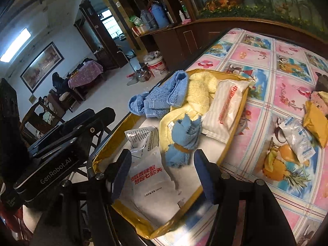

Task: Organize soft objects
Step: 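Grasp the white desiccant packet with the left tool while the right tool grasps the yellow packet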

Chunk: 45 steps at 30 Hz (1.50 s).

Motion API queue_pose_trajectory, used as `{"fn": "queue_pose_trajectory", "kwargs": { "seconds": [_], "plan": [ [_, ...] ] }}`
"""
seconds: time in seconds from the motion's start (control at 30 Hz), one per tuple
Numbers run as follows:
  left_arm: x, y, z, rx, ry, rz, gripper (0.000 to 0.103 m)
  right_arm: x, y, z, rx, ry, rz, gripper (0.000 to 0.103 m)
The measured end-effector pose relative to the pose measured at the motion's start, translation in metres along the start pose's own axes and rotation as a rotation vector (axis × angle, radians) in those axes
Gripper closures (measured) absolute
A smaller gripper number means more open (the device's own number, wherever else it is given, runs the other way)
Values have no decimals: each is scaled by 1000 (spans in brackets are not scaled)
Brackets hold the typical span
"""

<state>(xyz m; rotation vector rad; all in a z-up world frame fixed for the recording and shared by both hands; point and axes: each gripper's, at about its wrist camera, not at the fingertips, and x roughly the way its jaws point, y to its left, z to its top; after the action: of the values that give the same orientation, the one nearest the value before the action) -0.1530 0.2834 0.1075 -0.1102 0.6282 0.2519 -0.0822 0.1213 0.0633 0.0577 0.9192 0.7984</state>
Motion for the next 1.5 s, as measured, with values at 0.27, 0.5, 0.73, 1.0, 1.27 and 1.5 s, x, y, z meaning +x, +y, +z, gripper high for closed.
{"fn": "queue_pose_trajectory", "kwargs": {
  "seconds": [0.27,0.5,0.73,1.0,1.27,1.5],
  "plan": [
    [-25,-44,0,70,-30,-18,48,-47,-43,-16,86,-77,-50,38],
    [-41,-81,-2,149,-43,-31,48,-79,-78,-35,163,-120,-80,37],
    [-38,-107,-5,204,-19,-48,49,-100,-109,-54,215,-138,-118,37],
    [-5,-133,-8,157,115,-236,49,-140,-174,-83,356,-181,-217,37],
    [61,-185,1,122,276,-381,49,-157,-215,-90,458,-202,-276,37],
    [119,-209,23,58,266,-294,49,-150,-228,-63,466,-197,-260,37]
  ]
}}
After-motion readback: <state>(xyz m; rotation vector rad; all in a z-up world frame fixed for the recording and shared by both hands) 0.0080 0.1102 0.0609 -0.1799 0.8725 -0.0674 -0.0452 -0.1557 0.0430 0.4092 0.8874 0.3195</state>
